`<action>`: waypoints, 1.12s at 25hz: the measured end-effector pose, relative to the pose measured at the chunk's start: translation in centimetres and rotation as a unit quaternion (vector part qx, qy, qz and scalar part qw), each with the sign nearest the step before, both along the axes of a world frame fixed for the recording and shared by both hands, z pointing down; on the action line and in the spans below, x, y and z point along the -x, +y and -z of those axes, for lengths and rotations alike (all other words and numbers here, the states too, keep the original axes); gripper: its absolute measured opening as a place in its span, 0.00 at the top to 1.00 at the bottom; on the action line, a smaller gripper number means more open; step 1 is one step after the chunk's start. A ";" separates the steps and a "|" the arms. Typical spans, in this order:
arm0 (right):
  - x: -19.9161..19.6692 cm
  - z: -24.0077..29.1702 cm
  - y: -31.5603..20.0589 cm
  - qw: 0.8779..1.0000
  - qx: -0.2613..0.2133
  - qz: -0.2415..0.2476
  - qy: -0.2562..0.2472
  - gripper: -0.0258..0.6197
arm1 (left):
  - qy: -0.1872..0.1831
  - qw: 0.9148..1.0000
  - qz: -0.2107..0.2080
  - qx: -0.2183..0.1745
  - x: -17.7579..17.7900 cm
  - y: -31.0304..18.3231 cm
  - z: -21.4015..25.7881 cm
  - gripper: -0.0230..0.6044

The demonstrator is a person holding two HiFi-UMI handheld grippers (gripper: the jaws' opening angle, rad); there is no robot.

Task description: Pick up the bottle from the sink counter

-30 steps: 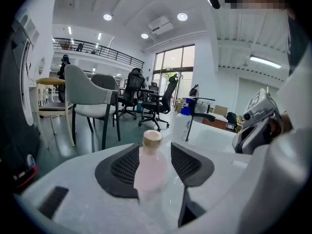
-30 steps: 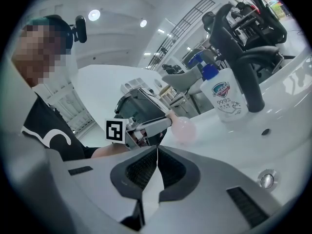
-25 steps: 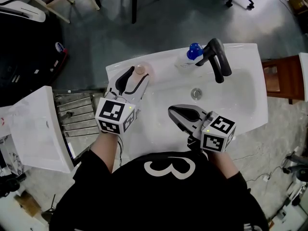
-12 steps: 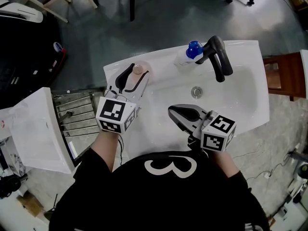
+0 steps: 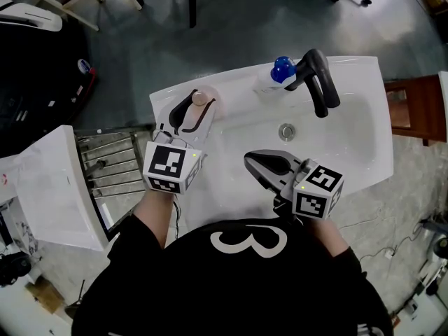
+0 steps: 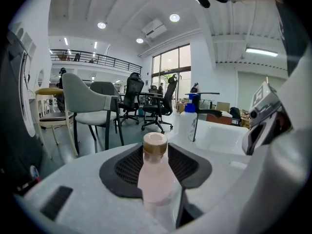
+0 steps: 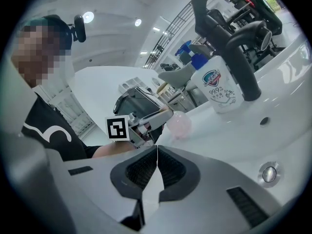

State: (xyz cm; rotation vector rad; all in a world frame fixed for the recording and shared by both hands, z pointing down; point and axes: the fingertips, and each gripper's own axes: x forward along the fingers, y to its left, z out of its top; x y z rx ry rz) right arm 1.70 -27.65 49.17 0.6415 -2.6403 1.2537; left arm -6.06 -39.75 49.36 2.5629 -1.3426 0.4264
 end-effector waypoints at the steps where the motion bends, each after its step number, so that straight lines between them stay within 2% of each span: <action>1: 0.0 -0.1 0.0 1.000 0.001 0.000 0.000 0.94 | -0.001 1.000 0.002 -0.001 0.0 0.0 0.0 0.71; 28: 0.0 -0.6 0.4 1.000 0.008 0.000 -0.003 0.94 | -0.013 1.000 0.023 -0.006 0.2 -0.1 -0.1 0.73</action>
